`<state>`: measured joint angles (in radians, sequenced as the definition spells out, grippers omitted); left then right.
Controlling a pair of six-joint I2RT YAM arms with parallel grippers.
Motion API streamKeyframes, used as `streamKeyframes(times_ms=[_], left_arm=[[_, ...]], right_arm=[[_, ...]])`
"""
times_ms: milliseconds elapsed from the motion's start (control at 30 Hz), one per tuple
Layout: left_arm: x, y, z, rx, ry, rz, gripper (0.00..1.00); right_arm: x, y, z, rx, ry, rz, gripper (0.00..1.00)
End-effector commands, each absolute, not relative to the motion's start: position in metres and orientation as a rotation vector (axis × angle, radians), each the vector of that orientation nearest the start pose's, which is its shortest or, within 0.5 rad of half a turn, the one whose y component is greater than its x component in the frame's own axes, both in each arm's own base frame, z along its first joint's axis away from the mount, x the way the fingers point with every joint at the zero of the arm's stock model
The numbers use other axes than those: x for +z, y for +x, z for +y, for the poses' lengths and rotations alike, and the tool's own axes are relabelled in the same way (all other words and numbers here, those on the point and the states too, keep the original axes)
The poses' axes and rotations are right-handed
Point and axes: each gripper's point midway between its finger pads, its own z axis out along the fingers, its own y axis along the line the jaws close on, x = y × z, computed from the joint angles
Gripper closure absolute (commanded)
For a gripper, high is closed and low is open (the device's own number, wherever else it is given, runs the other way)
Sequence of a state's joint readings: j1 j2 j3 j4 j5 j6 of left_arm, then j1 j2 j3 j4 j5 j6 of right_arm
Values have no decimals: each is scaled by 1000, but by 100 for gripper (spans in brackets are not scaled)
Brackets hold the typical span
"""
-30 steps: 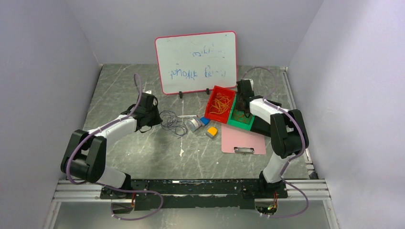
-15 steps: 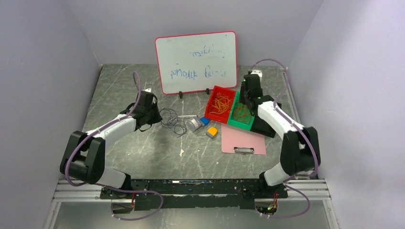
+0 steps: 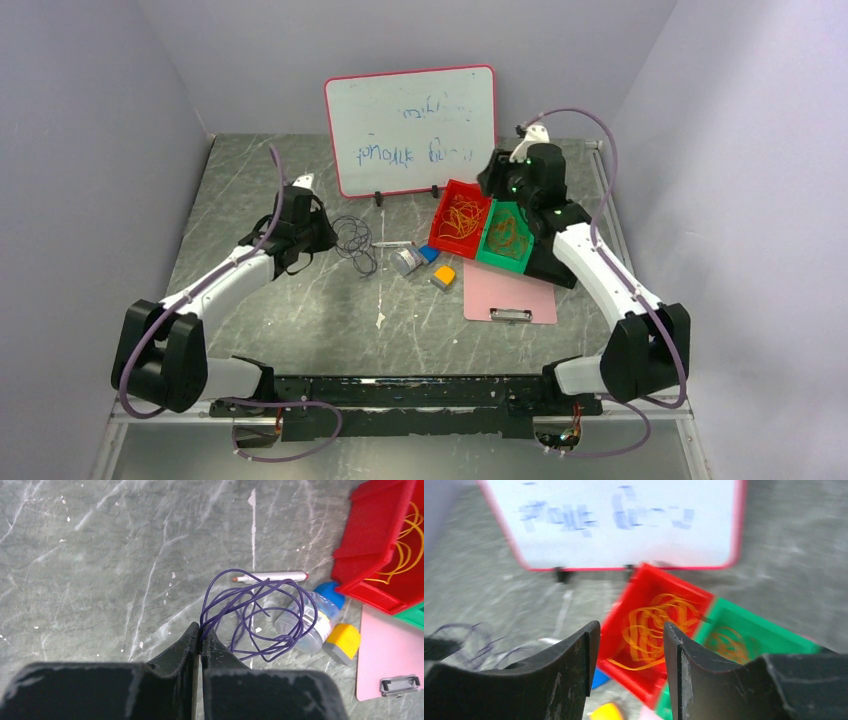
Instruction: Untangle the cables
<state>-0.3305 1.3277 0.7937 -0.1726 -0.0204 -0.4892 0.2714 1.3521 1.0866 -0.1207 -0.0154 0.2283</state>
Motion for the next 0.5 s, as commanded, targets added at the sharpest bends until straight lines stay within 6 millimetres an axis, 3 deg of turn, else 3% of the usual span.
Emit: streamKeyframes(times_ms=[0, 200, 467], left_arm=[[128, 343, -141, -471, -122, 2229, 93], [146, 341, -149, -539, -92, 2186, 93], [153, 343, -153, -564, -89, 2177, 93]], right_arm=[[240, 390, 217, 754, -270, 1890, 47], [218, 366, 300, 903, -375, 1899, 47], [184, 348, 352, 1114, -378, 1939, 52]])
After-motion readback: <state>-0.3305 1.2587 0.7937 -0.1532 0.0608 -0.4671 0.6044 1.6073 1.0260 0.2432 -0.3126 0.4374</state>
